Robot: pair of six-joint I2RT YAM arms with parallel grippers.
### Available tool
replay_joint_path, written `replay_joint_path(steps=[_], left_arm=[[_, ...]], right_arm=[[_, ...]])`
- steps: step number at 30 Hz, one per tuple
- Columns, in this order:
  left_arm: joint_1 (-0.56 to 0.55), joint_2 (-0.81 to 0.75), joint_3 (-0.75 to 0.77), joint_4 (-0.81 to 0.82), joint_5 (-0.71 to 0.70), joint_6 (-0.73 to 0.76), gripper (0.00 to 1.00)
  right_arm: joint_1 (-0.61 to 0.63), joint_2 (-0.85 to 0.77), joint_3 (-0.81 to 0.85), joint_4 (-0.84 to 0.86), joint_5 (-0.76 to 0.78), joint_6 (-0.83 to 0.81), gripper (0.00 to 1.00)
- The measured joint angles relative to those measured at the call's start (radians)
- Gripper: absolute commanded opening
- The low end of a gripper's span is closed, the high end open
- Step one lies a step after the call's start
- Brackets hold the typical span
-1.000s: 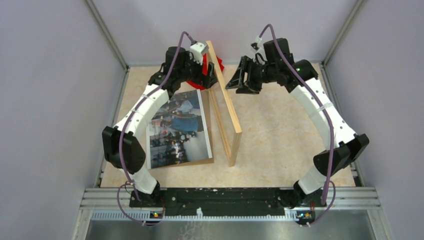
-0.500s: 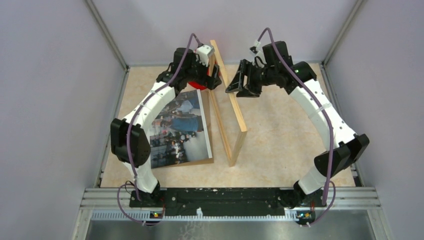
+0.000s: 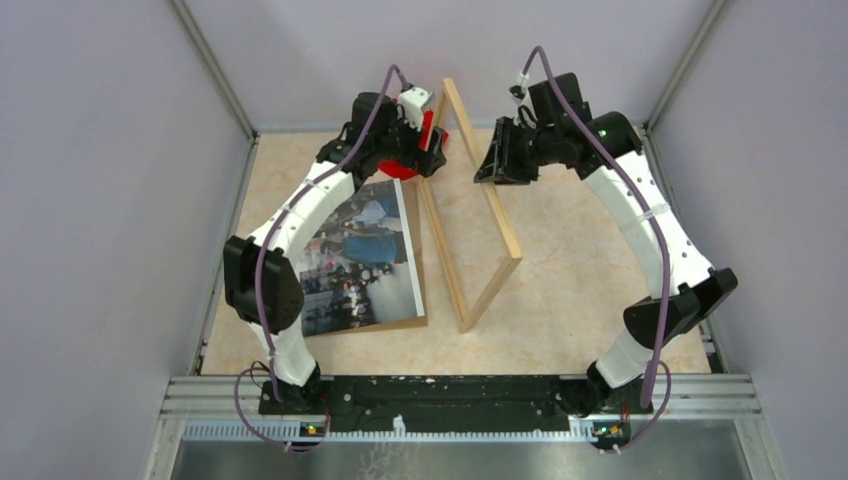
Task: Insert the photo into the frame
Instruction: Turn over the photo frame at the center of the board.
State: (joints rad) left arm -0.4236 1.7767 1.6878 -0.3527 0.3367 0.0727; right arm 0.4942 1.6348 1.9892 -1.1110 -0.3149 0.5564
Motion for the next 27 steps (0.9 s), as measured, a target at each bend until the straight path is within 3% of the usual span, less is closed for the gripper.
replay_joint_path(steps=[7,14,21,27], left_arm=[[-0.002,-0.019,-0.127,0.010,-0.081,0.044,0.99],[0.018,-0.042,-0.240,-0.027,-0.116,0.117,0.98],[0.034,-0.105,-0.344,-0.014,-0.156,0.225,0.98],[0.035,-0.082,-0.436,-0.024,-0.222,0.306,0.98]], right_arm=[[-0.008,-0.069,-0.094,0.036,0.169,-0.060,0.00],[-0.061,-0.176,-0.323,0.116,0.288,-0.104,0.00],[-0.105,-0.305,-0.706,0.200,0.385,-0.116,0.00],[-0.128,-0.338,-0.867,0.212,0.484,-0.153,0.00]])
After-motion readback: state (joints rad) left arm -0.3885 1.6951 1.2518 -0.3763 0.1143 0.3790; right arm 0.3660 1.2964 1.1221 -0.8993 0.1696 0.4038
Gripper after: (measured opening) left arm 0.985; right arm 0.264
